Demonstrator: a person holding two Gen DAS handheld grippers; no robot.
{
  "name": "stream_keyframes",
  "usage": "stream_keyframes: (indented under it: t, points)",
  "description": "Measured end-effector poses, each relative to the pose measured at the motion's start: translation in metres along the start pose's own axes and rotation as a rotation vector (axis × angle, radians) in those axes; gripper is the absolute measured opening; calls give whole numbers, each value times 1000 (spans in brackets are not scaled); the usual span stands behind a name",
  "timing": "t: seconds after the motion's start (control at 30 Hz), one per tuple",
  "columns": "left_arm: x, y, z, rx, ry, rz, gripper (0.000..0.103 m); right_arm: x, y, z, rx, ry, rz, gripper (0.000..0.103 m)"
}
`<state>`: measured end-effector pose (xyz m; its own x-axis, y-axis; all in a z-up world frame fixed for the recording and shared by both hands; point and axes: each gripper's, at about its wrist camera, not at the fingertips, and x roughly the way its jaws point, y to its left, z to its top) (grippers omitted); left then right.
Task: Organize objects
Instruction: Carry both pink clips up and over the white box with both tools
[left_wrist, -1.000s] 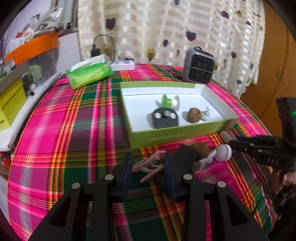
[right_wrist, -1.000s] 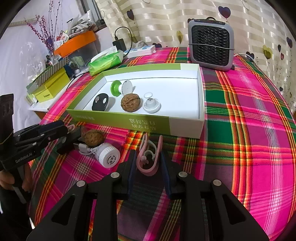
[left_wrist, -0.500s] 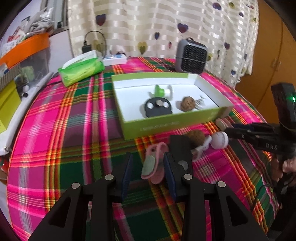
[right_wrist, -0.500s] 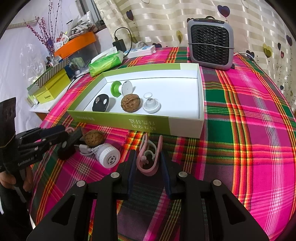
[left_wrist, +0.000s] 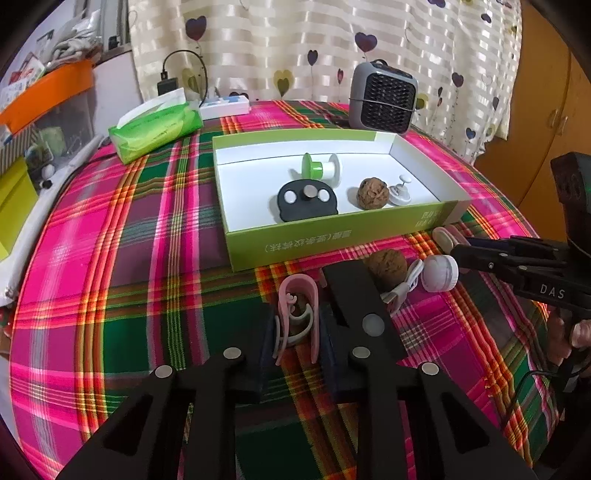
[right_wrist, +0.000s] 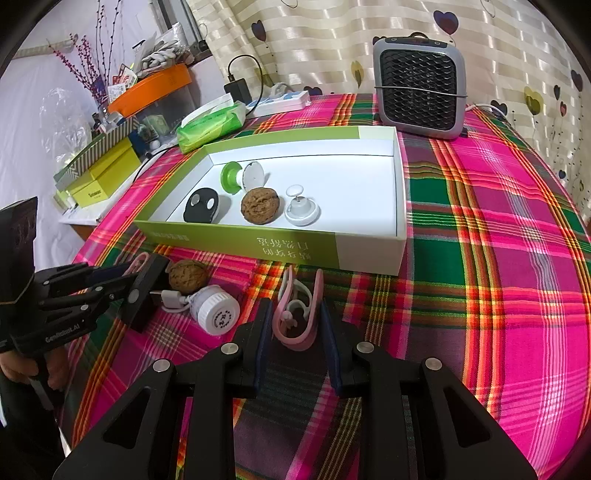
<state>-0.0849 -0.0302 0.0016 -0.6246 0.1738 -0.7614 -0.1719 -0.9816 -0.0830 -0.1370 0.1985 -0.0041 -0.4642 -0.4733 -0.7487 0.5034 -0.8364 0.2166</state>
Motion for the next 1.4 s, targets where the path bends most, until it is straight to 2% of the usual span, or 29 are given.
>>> stream_keyframes:
  t: [0.3,0.83,1.4]
  points:
    - [-3,-3,-1,1,-11,33,21,-2,3,0,-21,-11,-10,24]
    - [-13,-2,-4,-36,-47,19,21,-4,11,-3,-72,-10,-45,23]
    - [-32,-5,1,-63,-123,-3,21,-20,17,-1,-83,-81,-21,23]
